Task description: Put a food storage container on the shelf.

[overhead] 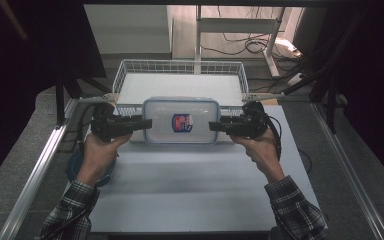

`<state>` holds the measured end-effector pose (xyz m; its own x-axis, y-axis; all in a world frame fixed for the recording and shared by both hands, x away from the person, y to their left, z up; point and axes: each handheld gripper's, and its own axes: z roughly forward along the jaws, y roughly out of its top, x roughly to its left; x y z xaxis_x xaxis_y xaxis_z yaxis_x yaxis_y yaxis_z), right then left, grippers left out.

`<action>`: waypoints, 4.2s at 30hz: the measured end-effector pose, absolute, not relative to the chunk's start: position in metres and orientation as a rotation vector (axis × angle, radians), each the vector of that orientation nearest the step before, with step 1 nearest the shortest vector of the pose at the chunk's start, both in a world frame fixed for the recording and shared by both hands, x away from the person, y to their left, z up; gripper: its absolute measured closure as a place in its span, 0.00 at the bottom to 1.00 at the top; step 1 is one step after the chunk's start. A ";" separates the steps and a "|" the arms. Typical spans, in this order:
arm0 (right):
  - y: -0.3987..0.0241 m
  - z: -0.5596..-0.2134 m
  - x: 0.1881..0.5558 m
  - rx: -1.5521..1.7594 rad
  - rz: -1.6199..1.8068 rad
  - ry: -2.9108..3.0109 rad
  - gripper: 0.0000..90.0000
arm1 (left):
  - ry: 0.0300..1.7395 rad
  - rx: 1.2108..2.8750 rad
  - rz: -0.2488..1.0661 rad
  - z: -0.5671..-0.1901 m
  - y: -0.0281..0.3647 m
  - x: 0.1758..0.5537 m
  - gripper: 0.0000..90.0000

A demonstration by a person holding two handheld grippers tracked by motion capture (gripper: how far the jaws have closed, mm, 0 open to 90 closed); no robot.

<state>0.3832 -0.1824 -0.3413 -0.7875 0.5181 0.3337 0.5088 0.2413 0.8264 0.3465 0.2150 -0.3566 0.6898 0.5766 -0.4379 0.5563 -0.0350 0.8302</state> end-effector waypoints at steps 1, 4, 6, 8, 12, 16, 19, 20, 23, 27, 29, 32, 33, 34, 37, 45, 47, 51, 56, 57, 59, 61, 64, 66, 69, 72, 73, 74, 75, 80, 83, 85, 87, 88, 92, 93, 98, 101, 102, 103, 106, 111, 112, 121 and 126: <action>-0.181 -0.338 0.387 1.017 1.641 2.462 0.55 | 0.925 1.683 0.020 -0.355 0.216 0.349 0.61; -0.177 -0.325 0.397 1.009 1.643 2.444 0.55 | 0.923 1.673 0.020 -0.347 0.219 0.358 0.61; -0.176 -0.322 0.399 1.007 1.643 2.439 0.55 | 0.921 1.668 0.024 -0.340 0.222 0.364 0.61; -0.174 -0.316 0.405 1.011 1.648 2.432 0.55 | 0.920 1.665 0.030 -0.335 0.223 0.369 0.61; -0.170 -0.307 0.415 1.013 1.657 2.419 0.55 | 0.918 1.662 0.036 -0.326 0.226 0.380 0.61; -0.169 -0.300 0.425 1.017 1.660 2.411 0.55 | 0.911 1.668 0.036 -0.319 0.226 0.391 0.61; -0.170 -0.296 0.432 1.021 1.658 2.408 0.55 | 0.910 1.669 0.034 -0.316 0.226 0.401 0.61; -0.170 -0.296 0.435 1.023 1.658 2.406 0.55 | 0.913 1.667 0.033 -0.315 0.225 0.405 0.61; -0.172 -0.294 0.444 1.052 1.664 2.400 0.55 | 0.920 1.663 0.030 -0.314 0.223 0.414 0.61; -0.174 -0.295 0.455 1.084 1.664 2.388 0.54 | 0.936 1.663 0.013 -0.317 0.220 0.426 0.60; -0.174 -0.295 0.459 1.099 1.662 2.383 0.54 | 0.944 1.663 0.013 -0.318 0.220 0.429 0.60; -0.172 -0.297 0.463 1.115 1.644 2.388 0.54 | 0.960 1.666 0.009 -0.322 0.220 0.435 0.60; -0.171 -0.298 0.464 1.116 1.637 2.389 0.54 | 0.966 1.667 0.008 -0.323 0.220 0.436 0.59; -0.171 -0.298 0.466 1.117 1.632 2.391 0.54 | 0.970 1.662 0.008 -0.324 0.220 0.437 0.59; -0.170 -0.299 0.470 1.131 1.637 2.389 0.54 | 0.975 1.666 0.018 -0.323 0.219 0.439 0.59; -0.164 -0.301 0.470 1.114 1.591 2.362 0.46 | 0.979 1.719 0.068 -0.319 0.214 0.441 0.53; -0.161 -0.301 0.470 1.108 1.573 2.362 0.45 | 0.988 1.744 0.075 -0.320 0.212 0.442 0.51; -0.161 -0.301 0.470 1.111 1.565 2.373 0.44 | 0.999 1.804 0.109 -0.323 0.208 0.443 0.45; -0.162 -0.305 0.471 1.128 1.552 2.377 0.40 | 1.008 1.837 0.118 -0.326 0.206 0.444 0.48; -0.162 -0.305 0.471 1.130 1.553 2.378 0.39 | 1.012 1.857 0.122 -0.326 0.205 0.445 0.48; -0.163 -0.305 0.472 1.141 1.547 2.378 0.38 | 1.008 1.895 0.147 -0.327 0.202 0.443 0.52; -0.163 -0.304 0.472 1.148 1.525 2.367 0.36 | 1.012 1.934 0.185 -0.328 0.197 0.443 0.51; -0.162 -0.305 0.473 1.156 1.523 2.367 0.35 | 1.021 1.913 0.210 -0.325 0.194 0.444 0.48; -0.161 -0.304 0.472 1.147 1.508 2.361 0.33 | 1.036 1.873 0.213 -0.321 0.198 0.445 0.47; -0.159 -0.302 0.472 1.144 1.480 2.352 0.31 | 1.063 1.792 0.293 -0.314 0.205 0.447 0.48; -0.158 -0.301 0.473 1.139 1.463 2.352 0.30 | 1.093 1.740 0.346 -0.310 0.207 0.453 0.48; -0.157 -0.301 0.473 1.131 1.459 2.352 0.30 | 1.096 1.743 0.349 -0.309 0.206 0.457 0.47; -0.157 -0.301 0.473 1.127 1.453 2.355 0.30 | 1.097 1.758 0.347 -0.309 0.203 0.461 0.47; -0.156 -0.300 0.473 1.123 1.446 2.358 0.30 | 1.101 1.785 0.352 -0.310 0.200 0.465 0.47; -0.151 -0.297 0.473 1.082 1.375 2.337 0.24 | 1.081 1.791 0.271 -0.311 0.190 0.471 0.47; -0.150 -0.295 0.472 1.064 1.328 2.304 0.22 | 1.083 1.793 0.252 -0.312 0.190 0.471 0.48; -0.149 -0.294 0.471 1.060 1.322 2.297 0.24 | 1.085 1.794 0.237 -0.312 0.191 0.470 0.48; -0.149 -0.294 0.471 1.074 1.328 2.276 0.26 | 1.082 1.789 0.232 -0.314 0.192 0.468 0.48; -0.151 -0.293 0.472 1.085 1.338 2.273 0.28 | 1.082 1.782 0.229 -0.315 0.193 0.467 0.47; -0.156 -0.291 0.473 1.095 1.340 2.257 0.38 | 1.080 1.757 0.187 -0.314 0.197 0.464 0.47; -0.157 -0.290 0.474 1.097 1.331 2.261 0.39 | 1.079 1.756 0.184 -0.313 0.198 0.462 0.47; -0.156 -0.290 0.475 1.095 1.335 2.269 0.43 | 1.067 1.771 0.199 -0.311 0.199 0.458 0.48; -0.152 -0.290 0.475 1.094 1.361 2.290 0.48 | 1.076 1.763 0.198 -0.312 0.201 0.457 0.49; -0.150 -0.290 0.474 1.091 1.358 2.287 0.48 | 1.078 1.760 0.189 -0.312 0.201 0.457 0.50; -0.149 -0.290 0.474 1.086 1.352 2.285 0.49 | 1.076 1.762 0.187 -0.312 0.201 0.456 0.50; -0.148 -0.289 0.474 1.091 1.350 2.295 0.49 | 1.073 1.761 0.173 -0.313 0.203 0.453 0.51; -0.147 -0.290 0.474 1.091 1.360 2.291 0.49 | 1.072 1.763 0.173 -0.313 0.203 0.450 0.51; -0.147 -0.290 0.474 1.092 1.360 2.290 0.49 | 1.070 1.765 0.174 -0.313 0.203 0.449 0.51; -0.153 -0.294 0.461 1.046 1.399 2.255 0.23 | 0.957 1.737 0.314 -0.305 0.201 0.414 0.32; -0.154 -0.303 0.440 0.997 1.408 2.250 0.10 | 0.932 1.772 0.266 -0.323 0.199 0.392 0.28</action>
<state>0.4403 -0.1544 -0.3027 -0.7121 0.6948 0.1014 0.3952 0.2772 0.8758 0.3918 0.1994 -0.3226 0.6697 0.6993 -0.2498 0.4619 -0.1289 0.8775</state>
